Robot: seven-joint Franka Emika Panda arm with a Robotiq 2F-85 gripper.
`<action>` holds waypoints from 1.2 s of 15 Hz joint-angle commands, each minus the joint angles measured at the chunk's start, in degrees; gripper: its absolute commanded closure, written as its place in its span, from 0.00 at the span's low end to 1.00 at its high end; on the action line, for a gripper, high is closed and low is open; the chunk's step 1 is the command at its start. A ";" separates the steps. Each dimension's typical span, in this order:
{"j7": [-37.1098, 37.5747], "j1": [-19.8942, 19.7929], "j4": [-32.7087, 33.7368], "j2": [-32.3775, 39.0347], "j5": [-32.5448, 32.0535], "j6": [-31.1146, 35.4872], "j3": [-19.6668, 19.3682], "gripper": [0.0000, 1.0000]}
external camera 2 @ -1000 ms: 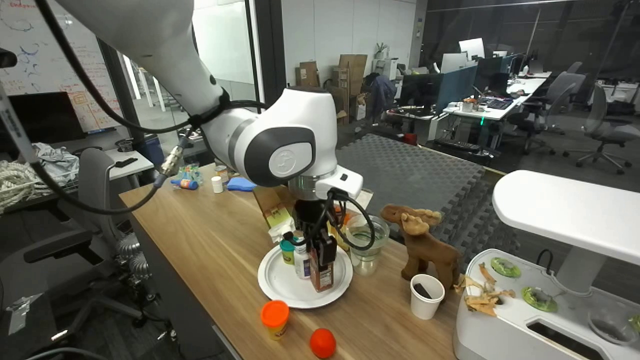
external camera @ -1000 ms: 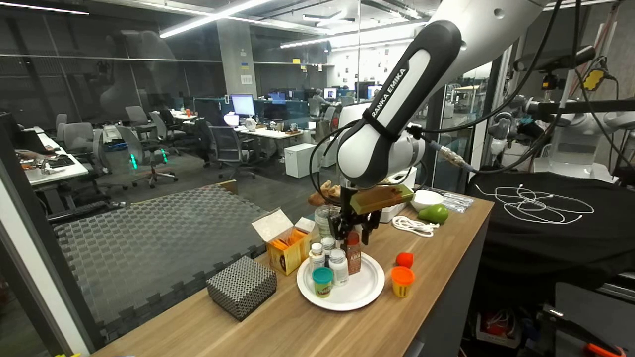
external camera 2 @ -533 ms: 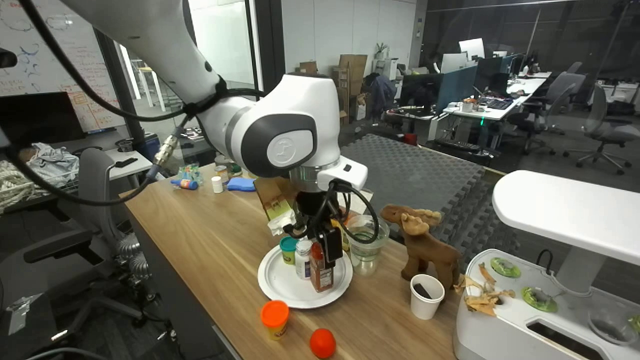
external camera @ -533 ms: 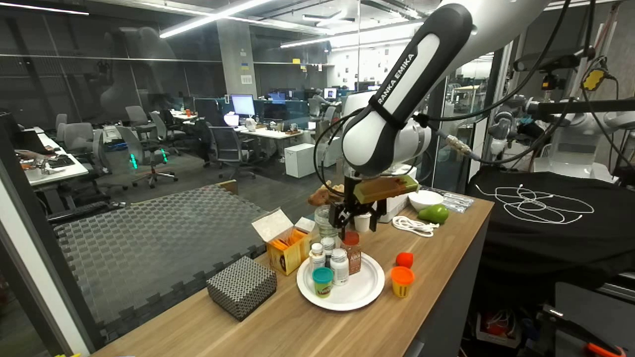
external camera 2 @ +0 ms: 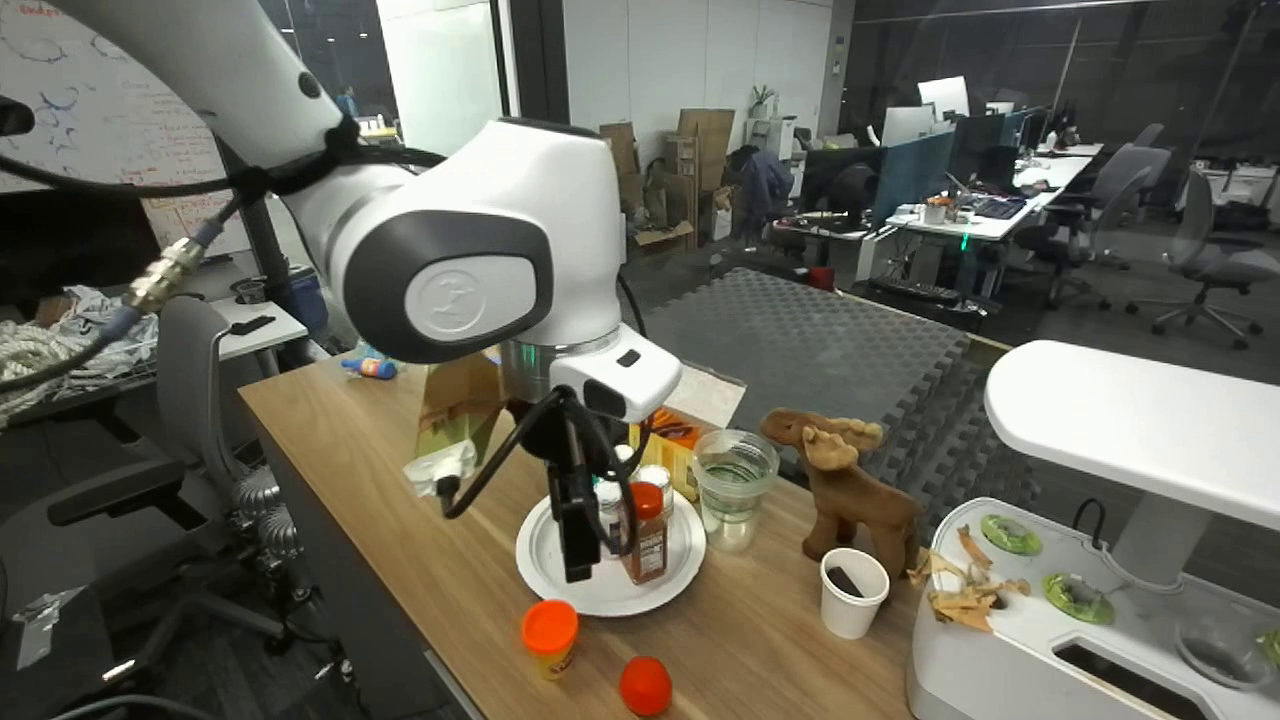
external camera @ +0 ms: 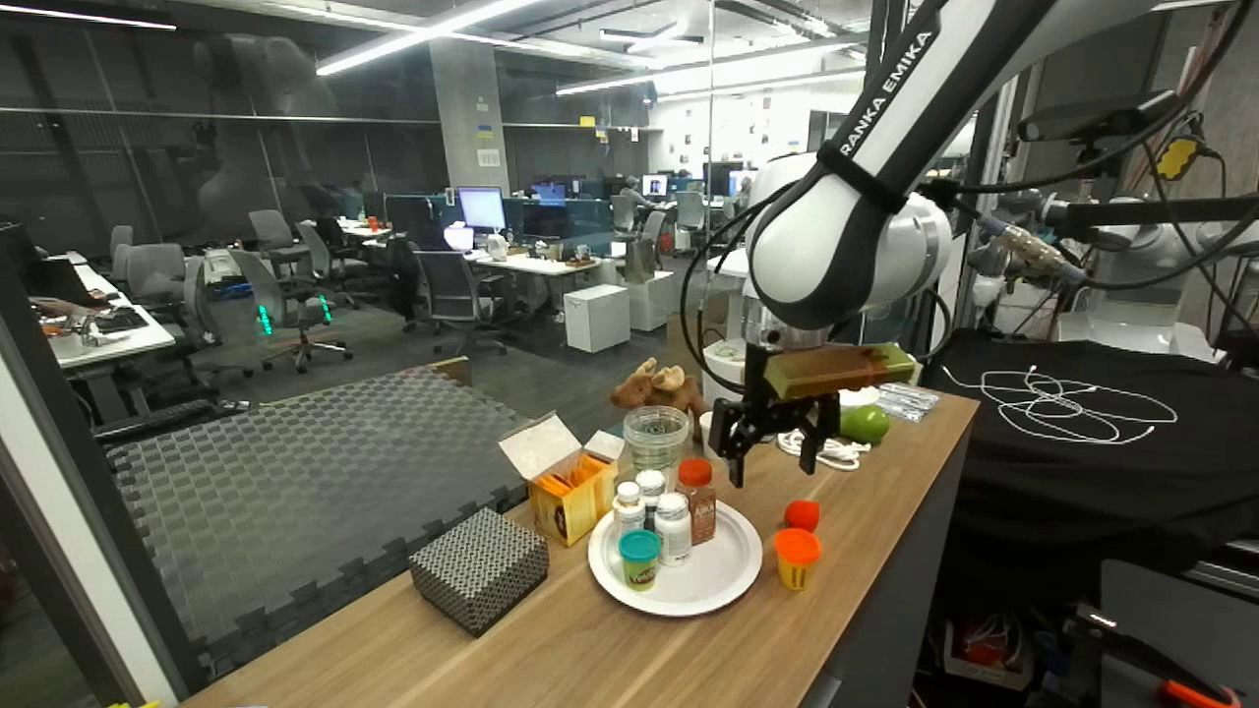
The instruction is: Put the left clear cup in the clear cup near the moose, then put the bottles and orange plushie surrounding the white plate on the white plate
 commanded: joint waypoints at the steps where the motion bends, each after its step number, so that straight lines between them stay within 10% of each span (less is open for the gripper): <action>1: 0.87 0.04 -6.08 -2.96 2.74 1.47 1.29 0.00; 16: 6.90 0.85 1.52 10.08 2.33 4.26 -0.72 0.00; 18: 6.30 0.43 1.91 10.67 3.09 4.37 -0.44 0.13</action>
